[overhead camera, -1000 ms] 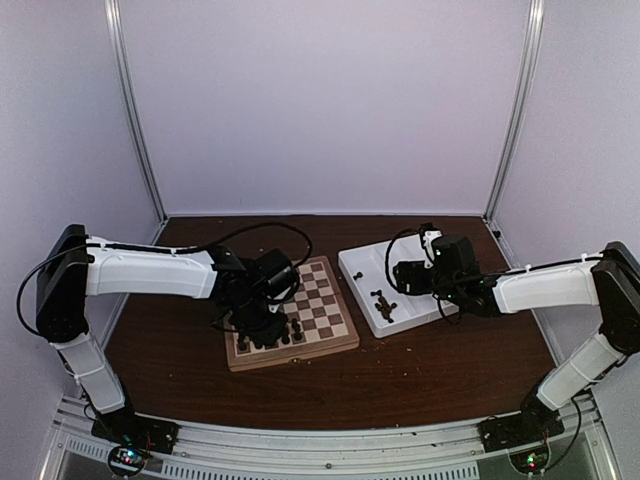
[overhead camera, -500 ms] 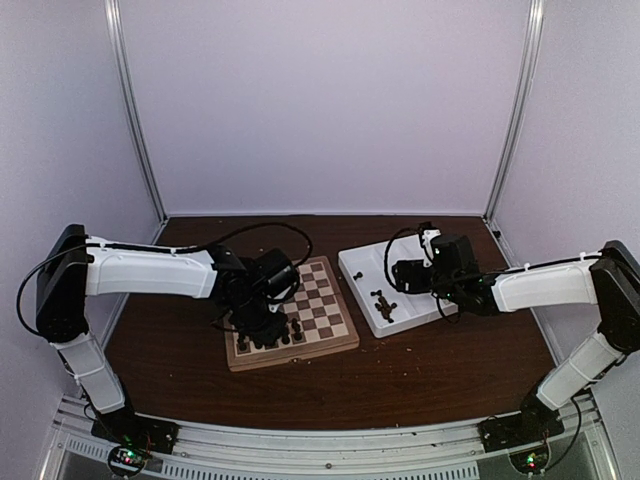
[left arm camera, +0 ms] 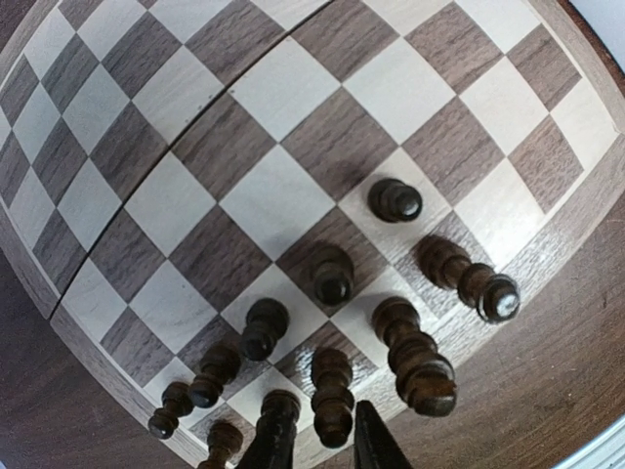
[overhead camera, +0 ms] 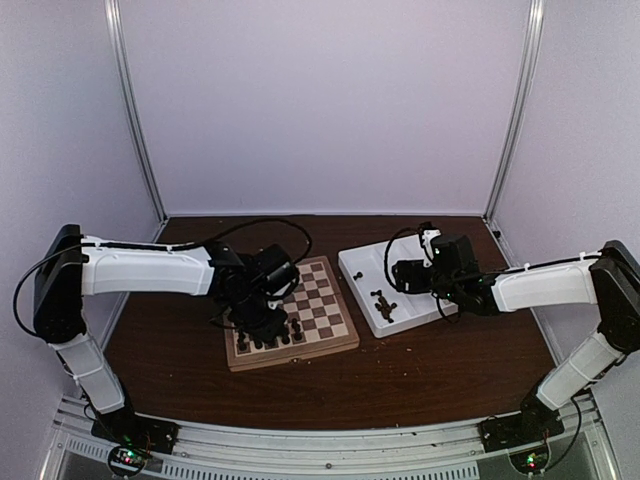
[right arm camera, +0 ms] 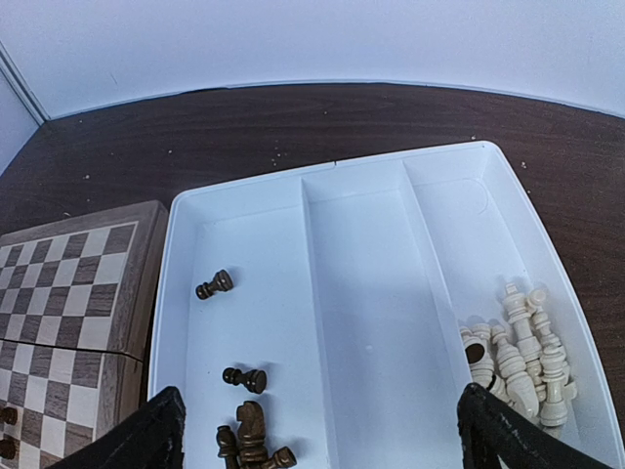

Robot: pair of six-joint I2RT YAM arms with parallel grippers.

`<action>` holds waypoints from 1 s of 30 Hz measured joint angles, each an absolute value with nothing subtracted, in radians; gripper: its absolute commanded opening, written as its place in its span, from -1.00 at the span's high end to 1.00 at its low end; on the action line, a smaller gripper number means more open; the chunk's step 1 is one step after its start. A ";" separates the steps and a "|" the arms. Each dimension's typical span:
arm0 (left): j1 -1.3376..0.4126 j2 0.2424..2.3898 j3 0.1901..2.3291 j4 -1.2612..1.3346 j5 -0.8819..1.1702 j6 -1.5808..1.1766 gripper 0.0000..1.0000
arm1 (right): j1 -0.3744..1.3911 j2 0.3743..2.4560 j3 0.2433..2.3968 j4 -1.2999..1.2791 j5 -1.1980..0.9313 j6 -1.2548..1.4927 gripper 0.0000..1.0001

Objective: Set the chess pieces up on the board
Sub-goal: Place the chess piece on the chessboard.

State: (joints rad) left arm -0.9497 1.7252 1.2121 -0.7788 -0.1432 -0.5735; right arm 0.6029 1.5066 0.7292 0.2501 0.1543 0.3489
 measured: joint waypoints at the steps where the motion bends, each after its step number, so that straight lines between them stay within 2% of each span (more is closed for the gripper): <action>1: -0.950 1.723 1.214 -0.783 -0.145 -0.574 0.54 | 0.603 1.507 0.729 0.250 0.154 0.349 -0.91; 13: -0.950 1.541 1.235 -0.798 -0.153 -0.566 0.49 | 0.598 1.507 0.729 0.250 0.144 0.349 -0.90; 20: -0.950 1.329 1.129 -0.619 -0.146 -0.524 0.29 | 0.597 1.516 0.749 0.219 0.131 0.349 -0.56; 24: -0.950 1.288 1.090 -0.521 -0.138 -0.511 0.20 | 0.593 1.522 0.779 0.195 0.107 0.327 -0.36; 30: -0.950 1.291 1.082 -0.423 -0.118 -0.503 -0.30 | 0.590 1.522 0.802 0.152 0.068 0.270 -0.29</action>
State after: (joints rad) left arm -0.9497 1.2915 1.0817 -0.4232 -0.1181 -0.5026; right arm 0.5900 1.5223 0.8024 0.1520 0.0681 0.2703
